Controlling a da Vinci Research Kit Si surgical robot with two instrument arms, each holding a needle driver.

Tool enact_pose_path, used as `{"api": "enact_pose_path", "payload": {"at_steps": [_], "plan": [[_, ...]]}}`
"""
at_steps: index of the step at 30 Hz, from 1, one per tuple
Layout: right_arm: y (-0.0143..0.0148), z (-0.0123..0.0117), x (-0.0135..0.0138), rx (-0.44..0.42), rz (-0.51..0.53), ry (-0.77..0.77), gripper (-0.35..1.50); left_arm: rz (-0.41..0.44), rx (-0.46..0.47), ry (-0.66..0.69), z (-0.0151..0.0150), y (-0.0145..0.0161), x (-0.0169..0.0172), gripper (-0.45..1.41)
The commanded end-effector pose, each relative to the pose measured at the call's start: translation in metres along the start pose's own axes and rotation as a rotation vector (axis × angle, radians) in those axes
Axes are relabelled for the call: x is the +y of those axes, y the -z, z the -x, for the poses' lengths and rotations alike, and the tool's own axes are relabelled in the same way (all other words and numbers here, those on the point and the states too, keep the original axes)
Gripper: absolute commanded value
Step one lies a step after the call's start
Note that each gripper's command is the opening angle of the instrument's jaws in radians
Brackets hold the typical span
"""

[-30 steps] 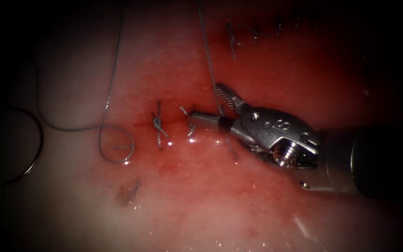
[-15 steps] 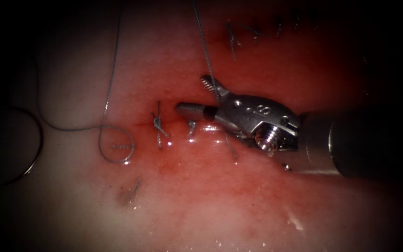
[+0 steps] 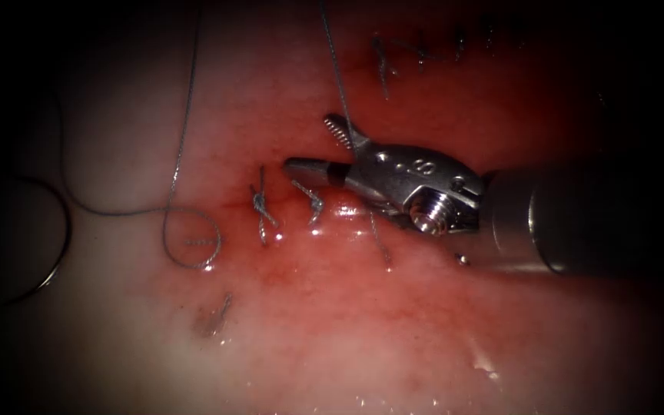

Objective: Wound Closure

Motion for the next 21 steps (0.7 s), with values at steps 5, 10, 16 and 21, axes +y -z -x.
{"api": "enact_pose_path", "payload": {"at_steps": [5, 10, 16, 21], "plan": [[-0.0012, 0.0007, -0.0008, -0.028, 0.012, 0.074, -0.22, -0.002, 0.005, 0.0, -0.0005, -0.0006, 0.0, -0.45], [-0.0009, 0.0, -0.0005, 0.021, 0.084, 0.089, -0.35, 0.0, 0.006, -0.001, -0.0008, -0.0001, 0.0003, -0.45], [0.0011, -0.0012, 0.001, 0.08, 0.034, 0.145, 0.32, 0.001, 0.017, -0.012, -0.0006, 0.0011, 0.0007, -0.45], [0.0049, -0.0012, 0.0038, 0.079, -0.008, 0.141, 1.23, 0.007, 0.028, -0.02, -0.0008, 0.0031, 0.0016, -0.45]]}}
